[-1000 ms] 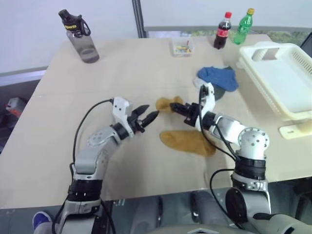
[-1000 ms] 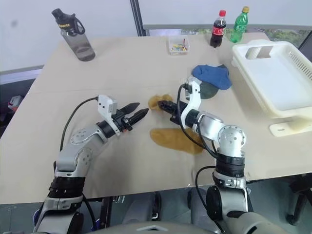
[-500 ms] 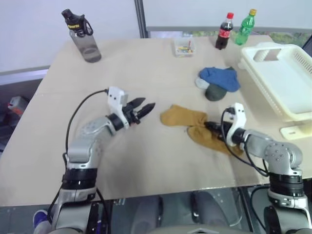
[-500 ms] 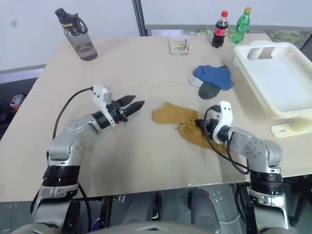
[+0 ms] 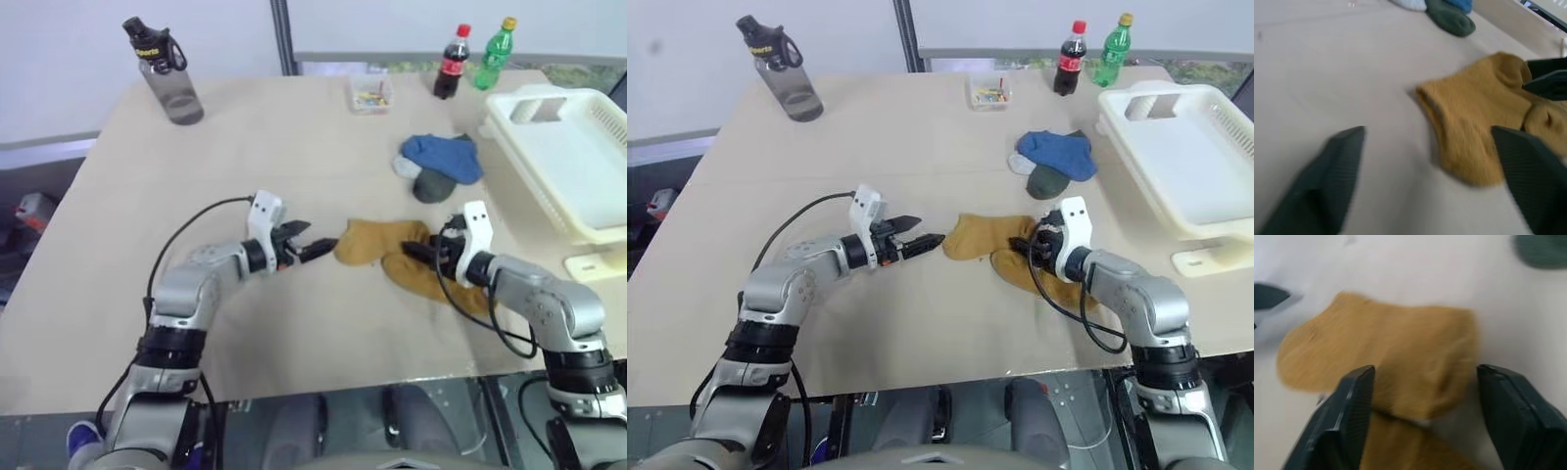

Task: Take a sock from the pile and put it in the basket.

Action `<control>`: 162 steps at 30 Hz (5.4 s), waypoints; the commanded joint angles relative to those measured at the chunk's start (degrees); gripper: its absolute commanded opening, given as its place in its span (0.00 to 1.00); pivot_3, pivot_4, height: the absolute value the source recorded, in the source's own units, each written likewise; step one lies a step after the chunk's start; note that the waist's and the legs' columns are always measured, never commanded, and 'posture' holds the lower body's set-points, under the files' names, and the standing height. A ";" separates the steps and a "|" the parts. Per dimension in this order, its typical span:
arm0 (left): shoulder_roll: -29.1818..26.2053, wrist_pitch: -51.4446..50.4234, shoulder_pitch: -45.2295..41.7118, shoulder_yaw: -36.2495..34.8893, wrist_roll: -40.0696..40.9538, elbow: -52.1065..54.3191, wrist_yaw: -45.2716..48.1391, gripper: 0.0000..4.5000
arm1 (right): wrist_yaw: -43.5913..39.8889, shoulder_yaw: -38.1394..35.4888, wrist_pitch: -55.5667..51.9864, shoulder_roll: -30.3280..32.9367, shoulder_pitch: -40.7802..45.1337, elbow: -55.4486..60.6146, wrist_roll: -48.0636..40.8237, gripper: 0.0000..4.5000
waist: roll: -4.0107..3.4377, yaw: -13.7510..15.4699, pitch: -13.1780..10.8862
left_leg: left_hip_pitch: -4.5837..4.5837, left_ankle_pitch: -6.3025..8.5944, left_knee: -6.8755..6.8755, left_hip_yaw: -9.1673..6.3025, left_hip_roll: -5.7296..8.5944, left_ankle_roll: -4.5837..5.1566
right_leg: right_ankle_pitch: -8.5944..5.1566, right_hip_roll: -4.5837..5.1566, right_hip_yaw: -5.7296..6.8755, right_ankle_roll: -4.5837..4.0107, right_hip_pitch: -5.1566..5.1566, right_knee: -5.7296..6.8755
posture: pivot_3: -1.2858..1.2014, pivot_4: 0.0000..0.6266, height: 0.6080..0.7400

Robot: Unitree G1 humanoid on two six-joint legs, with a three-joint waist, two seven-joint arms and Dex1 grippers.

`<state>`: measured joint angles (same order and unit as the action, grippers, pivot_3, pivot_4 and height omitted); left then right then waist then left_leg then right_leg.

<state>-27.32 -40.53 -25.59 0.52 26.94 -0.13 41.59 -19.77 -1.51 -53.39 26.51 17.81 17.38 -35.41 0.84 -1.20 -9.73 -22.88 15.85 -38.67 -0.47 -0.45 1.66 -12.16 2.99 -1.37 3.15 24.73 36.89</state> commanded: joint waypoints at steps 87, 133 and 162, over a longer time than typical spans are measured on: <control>11.05 -17.66 -21.82 11.46 0.66 -7.83 -5.42 0.47 | 0.61 -4.37 6.21 1.19 -11.53 24.09 10.48 0.63 | 0.37 0.36 -0.16 | 0.08 0.01 -0.47 -0.16 0.09 0.00 | -0.08 0.04 0.20 0.09 -0.36 0.09 | 0.52 0.24 1.00; -4.85 -26.83 -2.19 -3.85 20.65 11.18 5.94 0.05 | 5.40 -12.29 -18.86 -3.78 -14.11 35.99 -2.97 0.01 | 0.32 0.45 -0.14 | 0.16 0.02 -0.54 -0.21 0.08 0.02 | -0.09 0.07 0.11 0.09 -0.25 0.44 | 0.52 0.24 1.00; -2.02 -14.53 -10.71 2.28 12.20 4.14 12.56 0.84 | 4.66 -9.56 -1.56 2.35 -24.69 34.19 8.58 0.46 | 0.38 0.96 -0.14 | 0.14 0.02 -0.56 -0.11 0.01 0.03 | -0.11 -0.05 0.01 0.10 -0.22 0.40 | 0.52 0.24 1.00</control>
<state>-30.32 -54.84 -33.93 3.58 36.69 -0.05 53.38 -14.44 -9.28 -56.50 28.72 -7.25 49.04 -26.13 1.22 -0.24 -9.88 -22.81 15.86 -39.31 -0.62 -0.41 1.68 -12.27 2.98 -1.22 3.26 24.46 37.23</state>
